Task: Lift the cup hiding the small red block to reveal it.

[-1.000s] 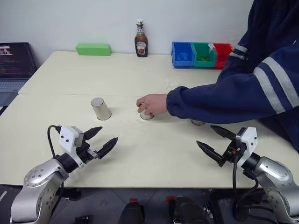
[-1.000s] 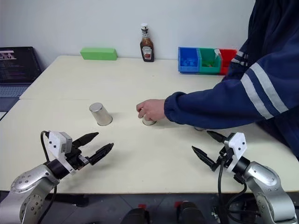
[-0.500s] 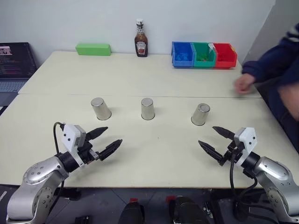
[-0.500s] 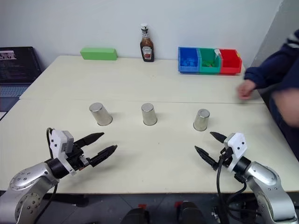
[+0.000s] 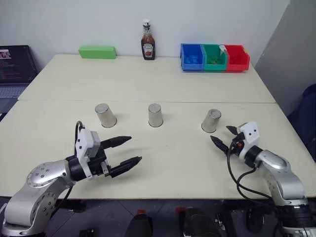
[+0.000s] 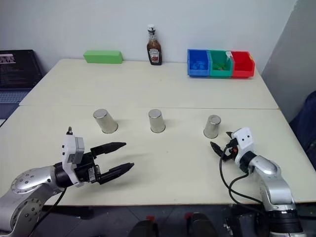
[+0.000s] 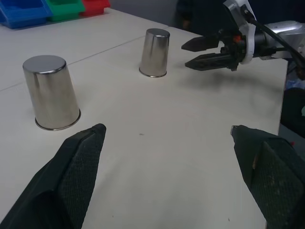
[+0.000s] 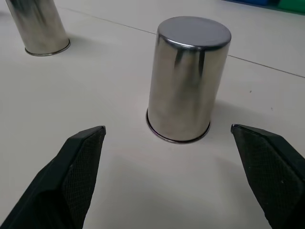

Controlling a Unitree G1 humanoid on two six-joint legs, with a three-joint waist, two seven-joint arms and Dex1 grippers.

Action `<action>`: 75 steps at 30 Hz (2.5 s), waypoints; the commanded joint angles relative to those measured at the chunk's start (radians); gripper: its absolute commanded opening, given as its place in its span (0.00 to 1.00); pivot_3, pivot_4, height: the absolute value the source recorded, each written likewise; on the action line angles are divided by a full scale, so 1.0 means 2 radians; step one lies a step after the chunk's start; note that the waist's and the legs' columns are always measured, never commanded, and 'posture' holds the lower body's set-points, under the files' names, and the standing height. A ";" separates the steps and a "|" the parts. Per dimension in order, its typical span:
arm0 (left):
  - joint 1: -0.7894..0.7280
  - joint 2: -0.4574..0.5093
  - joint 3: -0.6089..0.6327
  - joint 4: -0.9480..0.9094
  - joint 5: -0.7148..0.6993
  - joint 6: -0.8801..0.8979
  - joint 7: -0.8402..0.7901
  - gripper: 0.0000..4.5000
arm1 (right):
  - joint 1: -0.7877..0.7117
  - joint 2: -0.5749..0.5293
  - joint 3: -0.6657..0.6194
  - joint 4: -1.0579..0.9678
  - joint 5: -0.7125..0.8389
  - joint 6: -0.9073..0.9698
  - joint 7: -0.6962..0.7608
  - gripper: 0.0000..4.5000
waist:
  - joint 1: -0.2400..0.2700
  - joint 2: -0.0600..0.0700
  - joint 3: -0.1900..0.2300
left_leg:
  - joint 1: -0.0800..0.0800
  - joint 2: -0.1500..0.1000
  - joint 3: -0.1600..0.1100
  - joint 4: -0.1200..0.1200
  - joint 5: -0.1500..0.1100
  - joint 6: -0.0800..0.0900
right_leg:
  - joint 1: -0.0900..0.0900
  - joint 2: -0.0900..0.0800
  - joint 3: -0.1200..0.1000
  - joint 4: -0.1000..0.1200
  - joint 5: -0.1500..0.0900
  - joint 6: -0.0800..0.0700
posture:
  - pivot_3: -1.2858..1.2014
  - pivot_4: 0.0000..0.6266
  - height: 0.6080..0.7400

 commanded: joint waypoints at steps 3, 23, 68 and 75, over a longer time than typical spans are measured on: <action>-0.007 -0.004 0.002 0.003 0.013 -0.021 0.008 1.00 | -0.049 0.015 0.000 0.065 -0.027 -0.033 -0.021 1.00 | 0.001 0.000 0.000 | 0.000 0.000 0.000 0.000 0.000 0.000 | 0.000 0.000 0.000 0.000 0.000 -0.001 | 0.52 0.24 1.00; -0.008 -0.009 0.001 0.006 0.020 -0.028 0.018 1.00 | -0.141 0.057 -0.006 0.200 -0.034 -0.117 -0.019 1.00 | 0.001 0.001 0.000 | 0.000 0.000 0.000 0.000 0.000 0.000 | 0.000 0.000 0.000 0.000 0.001 -0.002 | 0.52 0.24 1.00; -0.028 -0.015 -0.041 0.019 0.027 -0.037 0.010 1.00 | 0.040 0.042 -0.083 -0.043 0.024 0.022 -0.053 0.76 | 0.000 0.002 0.001 | 0.000 0.001 0.000 0.000 0.000 -0.001 | 0.000 0.001 0.000 0.000 0.000 0.000 | 0.52 0.24 1.00; -0.018 -0.014 -0.034 0.011 0.025 -0.035 0.014 1.00 | 0.059 0.023 -0.093 -0.043 0.023 -0.002 -0.042 0.99 | 0.001 0.002 0.001 | -0.001 0.000 0.000 0.000 0.000 -0.001 | 0.000 0.000 0.000 0.000 0.000 0.000 | 0.52 0.24 1.00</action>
